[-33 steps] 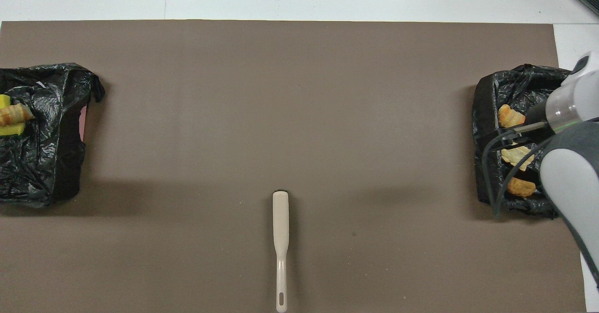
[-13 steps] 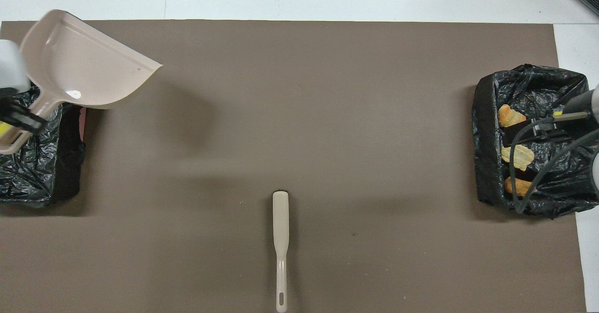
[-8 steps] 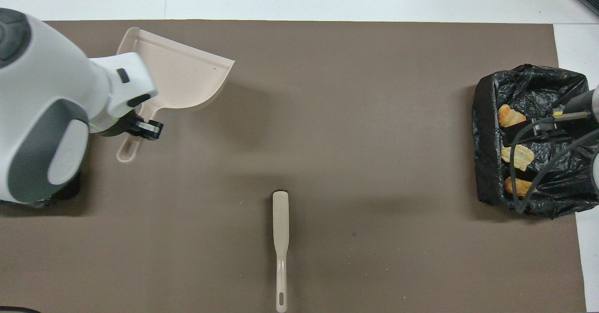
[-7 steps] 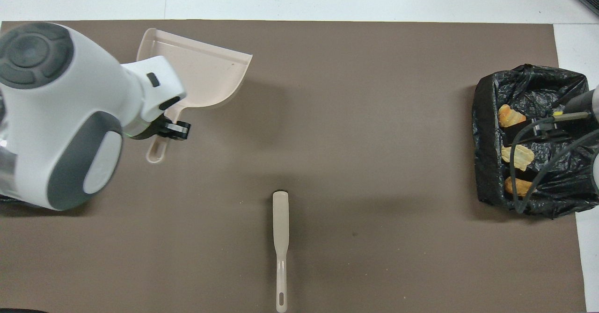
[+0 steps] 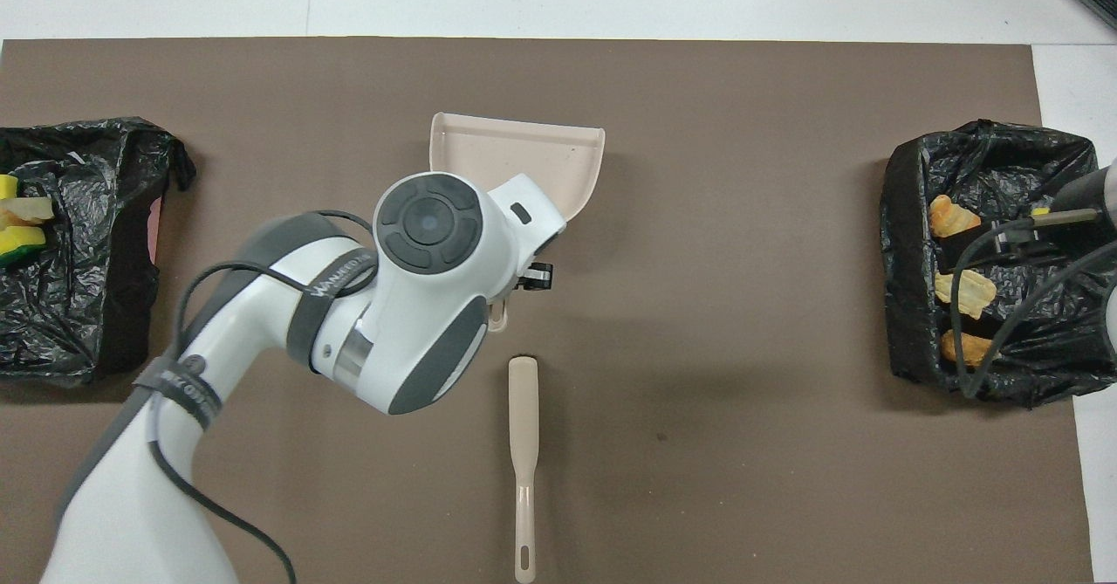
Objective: Sweep and dump trash in bin
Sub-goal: 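Bring the empty dustpan back over the table with the left gripper, then set the dustpan down on the table and open the left gripper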
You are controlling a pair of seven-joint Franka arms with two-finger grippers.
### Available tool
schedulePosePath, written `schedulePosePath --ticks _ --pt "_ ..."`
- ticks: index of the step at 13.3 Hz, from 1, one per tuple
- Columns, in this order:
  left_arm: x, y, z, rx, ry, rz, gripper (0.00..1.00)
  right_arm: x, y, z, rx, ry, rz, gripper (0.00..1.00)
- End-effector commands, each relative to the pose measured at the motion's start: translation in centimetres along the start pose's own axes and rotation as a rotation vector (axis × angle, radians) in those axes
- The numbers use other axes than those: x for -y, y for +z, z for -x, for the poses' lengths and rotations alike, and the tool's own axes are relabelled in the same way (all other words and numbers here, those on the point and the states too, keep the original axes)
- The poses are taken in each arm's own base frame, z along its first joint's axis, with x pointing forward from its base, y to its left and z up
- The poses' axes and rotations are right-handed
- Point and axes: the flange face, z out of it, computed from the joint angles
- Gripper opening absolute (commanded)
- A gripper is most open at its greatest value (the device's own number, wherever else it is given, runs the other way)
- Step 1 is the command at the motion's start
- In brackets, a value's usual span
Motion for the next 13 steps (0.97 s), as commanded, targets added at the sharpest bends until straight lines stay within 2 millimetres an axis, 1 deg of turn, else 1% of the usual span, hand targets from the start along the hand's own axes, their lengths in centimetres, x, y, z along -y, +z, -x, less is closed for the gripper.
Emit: schedulePosePath --ticks 1,2,4,5,6,7,9,11,12,13 --pt "0.0 1.4 0.5 -0.03 -0.012 0.023 0.0 0.0 -0.4 0.2 0.003 0.016 -0.011 1.0" --pt "0.1 3.1 0.6 -0.014 -0.01 0.018 0.0 0.0 -0.4 0.2 0.003 0.016 -0.011 1.0" --pt "0.1 3.7 -0.4 -0.046 -0.026 0.036 0.0 0.0 -0.4 0.2 0.005 0.016 -0.011 1.0" --pt "-0.2 4.8 -0.3 -0.035 -0.035 0.041 0.0 0.0 -0.4 0.2 0.003 0.016 -0.011 1.0" --pt "-1.2 6.1 0.3 -0.018 -0.035 0.039 0.0 0.0 -0.4 0.2 0.003 0.016 -0.01 1.0" --pt "-1.1 6.2 0.1 -0.015 -0.044 0.038 0.0 0.0 -0.4 0.2 0.003 0.016 -0.01 1.0" --pt "-1.5 6.0 0.1 -0.018 -0.113 0.05 0.0 0.0 -0.4 0.2 0.003 0.016 -0.011 1.0" --pt "-1.4 6.2 0.1 -0.015 -0.11 0.048 0.0 0.0 -0.4 0.2 0.003 0.016 -0.011 1.0" --pt "-1.2 6.2 0.1 -0.014 -0.113 0.047 0.08 0.0 -0.4 0.2 0.003 0.016 -0.011 1.0" --pt "-1.1 6.2 0.0 -0.016 -0.111 0.047 0.48 0.0 -0.4 0.2 0.003 0.016 -0.011 1.0"
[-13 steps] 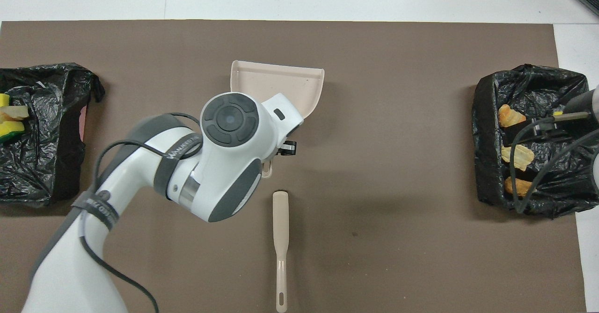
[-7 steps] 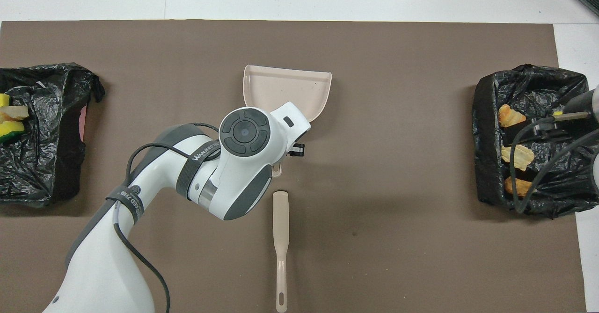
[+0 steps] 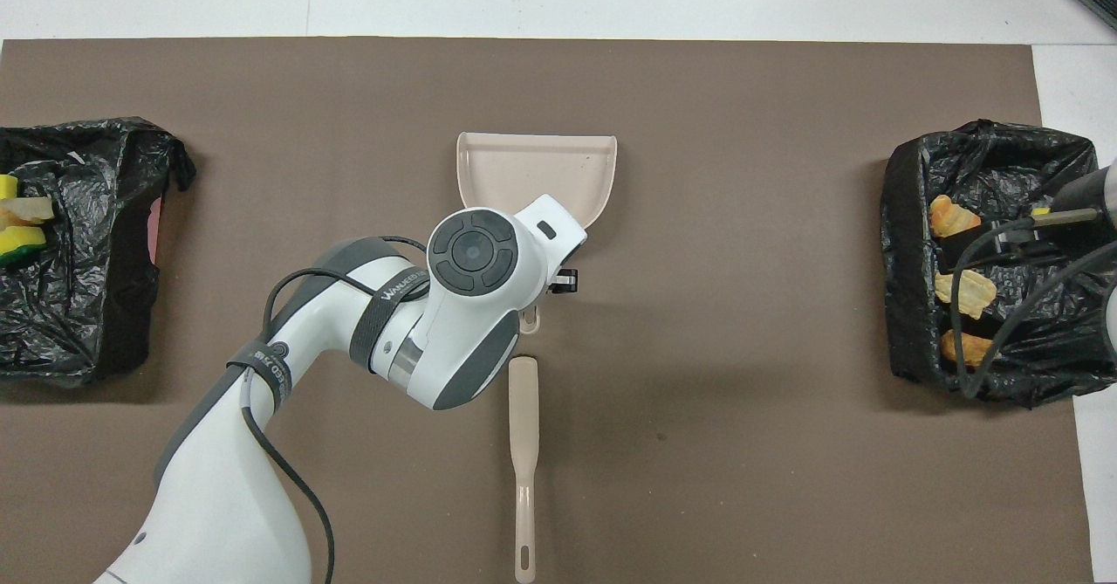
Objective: Sweep and dump trash in bin
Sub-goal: 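Set the dustpan down on the table and open the left gripper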
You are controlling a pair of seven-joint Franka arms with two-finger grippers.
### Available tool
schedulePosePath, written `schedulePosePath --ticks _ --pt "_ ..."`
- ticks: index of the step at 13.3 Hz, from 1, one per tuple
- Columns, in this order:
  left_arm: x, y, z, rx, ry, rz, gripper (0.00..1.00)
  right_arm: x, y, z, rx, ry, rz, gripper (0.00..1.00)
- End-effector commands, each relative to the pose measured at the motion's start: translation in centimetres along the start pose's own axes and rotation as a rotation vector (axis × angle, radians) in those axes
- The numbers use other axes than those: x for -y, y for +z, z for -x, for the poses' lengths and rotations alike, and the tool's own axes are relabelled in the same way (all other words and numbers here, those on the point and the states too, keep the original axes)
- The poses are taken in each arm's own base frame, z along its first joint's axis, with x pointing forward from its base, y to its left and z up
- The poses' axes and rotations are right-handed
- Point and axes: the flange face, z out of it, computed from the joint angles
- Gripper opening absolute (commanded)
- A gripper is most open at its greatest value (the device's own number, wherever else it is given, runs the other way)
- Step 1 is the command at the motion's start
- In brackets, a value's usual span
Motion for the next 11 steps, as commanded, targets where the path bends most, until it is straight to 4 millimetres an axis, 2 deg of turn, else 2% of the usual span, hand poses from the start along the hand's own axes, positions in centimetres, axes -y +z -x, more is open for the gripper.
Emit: schedulePosePath --ticks 1,2,5,9,11 --pt "0.2 -0.1 -0.2 -0.006 -0.033 0.014 0.99 0.0 -0.4 0.2 0.003 0.016 -0.011 1.0" --pt "0.7 -0.6 -0.6 -0.013 -0.044 0.015 1.0 0.0 -0.4 0.2 0.003 0.016 -0.011 1.0" --pt "4.3 -4.2 -2.0 -0.011 -0.096 -0.013 1.0 0.0 -0.4 0.2 0.005 0.016 -0.01 1.0" --pt "11.6 -9.2 -3.3 0.026 -0.108 -0.063 1.0 0.0 -0.4 0.2 0.003 0.016 -0.01 1.0" --pt "15.2 -12.5 -2.9 0.059 -0.071 -0.084 1.0 0.0 -0.4 0.2 0.003 0.017 -0.011 1.0"
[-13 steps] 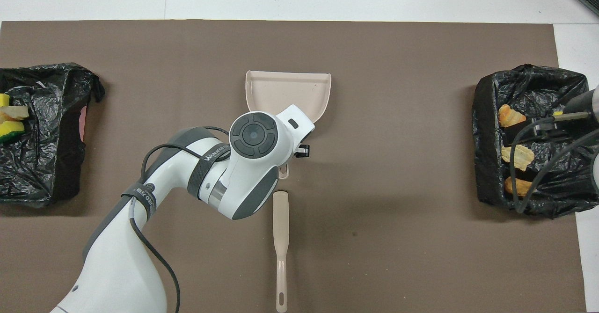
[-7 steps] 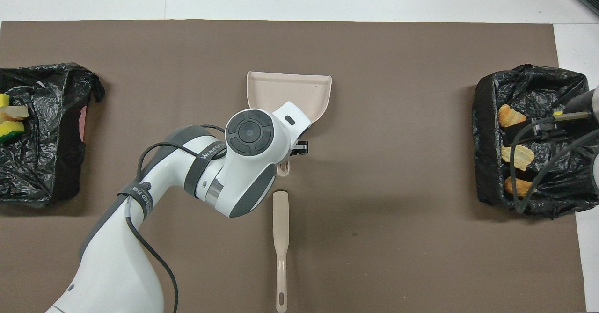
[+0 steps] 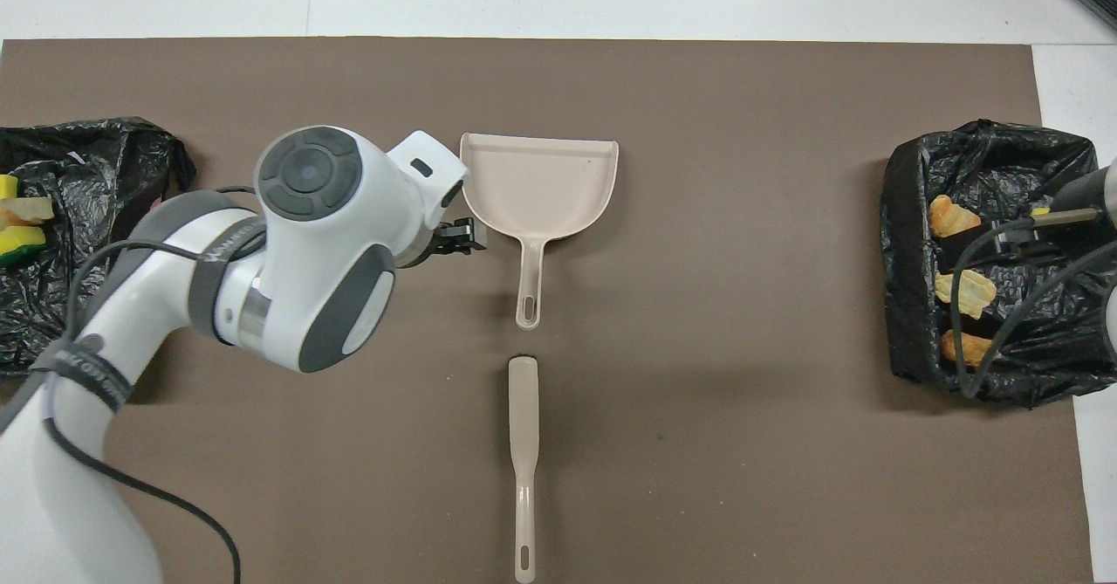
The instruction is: Sweep and dump trash in bin
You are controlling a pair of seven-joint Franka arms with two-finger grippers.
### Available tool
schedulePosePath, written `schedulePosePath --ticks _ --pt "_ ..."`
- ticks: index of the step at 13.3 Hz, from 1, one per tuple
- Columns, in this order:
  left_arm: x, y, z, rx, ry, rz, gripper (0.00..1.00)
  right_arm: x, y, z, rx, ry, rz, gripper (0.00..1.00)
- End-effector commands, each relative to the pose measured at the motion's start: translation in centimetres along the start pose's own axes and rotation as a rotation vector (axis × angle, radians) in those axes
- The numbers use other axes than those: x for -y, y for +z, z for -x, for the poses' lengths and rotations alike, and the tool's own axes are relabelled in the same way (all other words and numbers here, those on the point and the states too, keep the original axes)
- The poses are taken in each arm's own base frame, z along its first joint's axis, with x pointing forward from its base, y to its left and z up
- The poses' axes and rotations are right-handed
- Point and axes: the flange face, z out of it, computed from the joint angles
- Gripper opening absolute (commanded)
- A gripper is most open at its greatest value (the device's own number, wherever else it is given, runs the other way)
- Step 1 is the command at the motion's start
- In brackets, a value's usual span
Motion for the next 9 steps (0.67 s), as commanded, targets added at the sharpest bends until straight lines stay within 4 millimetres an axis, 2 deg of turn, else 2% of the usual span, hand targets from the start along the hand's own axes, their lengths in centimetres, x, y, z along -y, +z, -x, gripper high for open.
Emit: schedulePosePath --ticks 1,4,9 --pt "5.8 -4.8 0.7 0.031 0.063 -0.022 1.0 0.0 -0.4 0.2 0.003 0.016 -0.011 1.0" --pt "11.6 -9.0 1.7 0.081 0.108 -0.042 1.0 0.0 -0.4 0.2 0.005 0.016 -0.011 1.0" --pt "17.4 -15.4 2.8 0.064 0.059 -0.044 1.0 0.0 -0.4 0.2 0.005 0.016 -0.011 1.0"
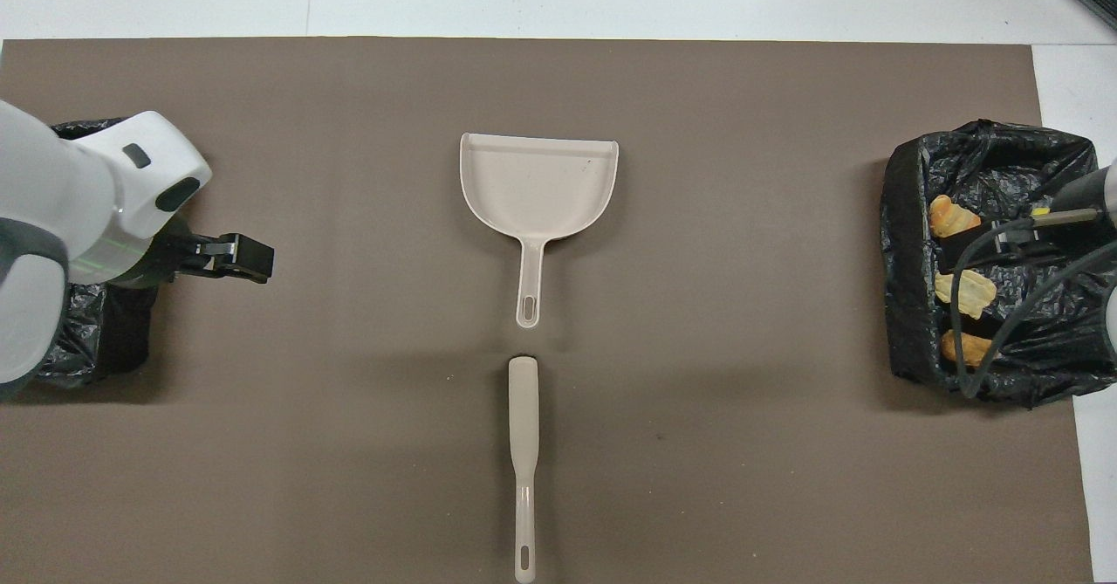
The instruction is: Sweep and dump trash in bin
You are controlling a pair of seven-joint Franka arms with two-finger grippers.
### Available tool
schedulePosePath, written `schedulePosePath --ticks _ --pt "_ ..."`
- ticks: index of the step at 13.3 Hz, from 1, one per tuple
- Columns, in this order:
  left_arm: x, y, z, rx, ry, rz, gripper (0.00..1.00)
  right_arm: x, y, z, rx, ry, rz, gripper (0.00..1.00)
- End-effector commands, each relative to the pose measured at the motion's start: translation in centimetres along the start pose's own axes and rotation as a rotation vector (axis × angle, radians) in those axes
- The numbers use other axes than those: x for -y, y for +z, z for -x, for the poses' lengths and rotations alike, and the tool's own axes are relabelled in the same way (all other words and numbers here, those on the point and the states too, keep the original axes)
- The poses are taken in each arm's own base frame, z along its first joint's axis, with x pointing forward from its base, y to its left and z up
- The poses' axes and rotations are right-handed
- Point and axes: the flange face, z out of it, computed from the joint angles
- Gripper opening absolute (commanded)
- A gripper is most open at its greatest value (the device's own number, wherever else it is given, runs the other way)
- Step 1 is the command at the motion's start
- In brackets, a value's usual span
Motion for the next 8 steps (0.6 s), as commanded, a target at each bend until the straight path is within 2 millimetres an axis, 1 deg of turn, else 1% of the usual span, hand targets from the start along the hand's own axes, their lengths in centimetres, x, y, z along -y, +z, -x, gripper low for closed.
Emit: schedulePosePath --ticks 1,3,4,5,6,8 --pt "2.3 -4.0 1.2 -0.013 -0.027 0.001 1.0 0.0 -0.4 0.2 0.005 0.016 -0.01 1.0" --pt "3.7 -7.3 1.6 -0.031 -0.049 0.002 1.0 0.0 -0.4 0.2 0.003 0.017 -0.011 1.0" --pt "4.2 -8.0 1.7 -0.036 -0.055 0.001 1.0 0.0 -0.4 0.2 0.003 0.016 -0.011 1.0" --pt "4.8 -8.1 2.0 -0.02 -0.039 -0.008 1.0 0.0 -0.4 0.2 0.005 0.016 -0.011 1.0" --pt "4.8 -8.1 2.3 -0.009 -0.005 -0.012 1.0 0.0 -0.4 0.2 0.003 0.016 -0.011 1.0" --pt "4.8 -8.3 2.5 -0.015 0.005 -0.011 1.0 0.0 -0.4 0.2 0.003 0.016 -0.011 1.0"
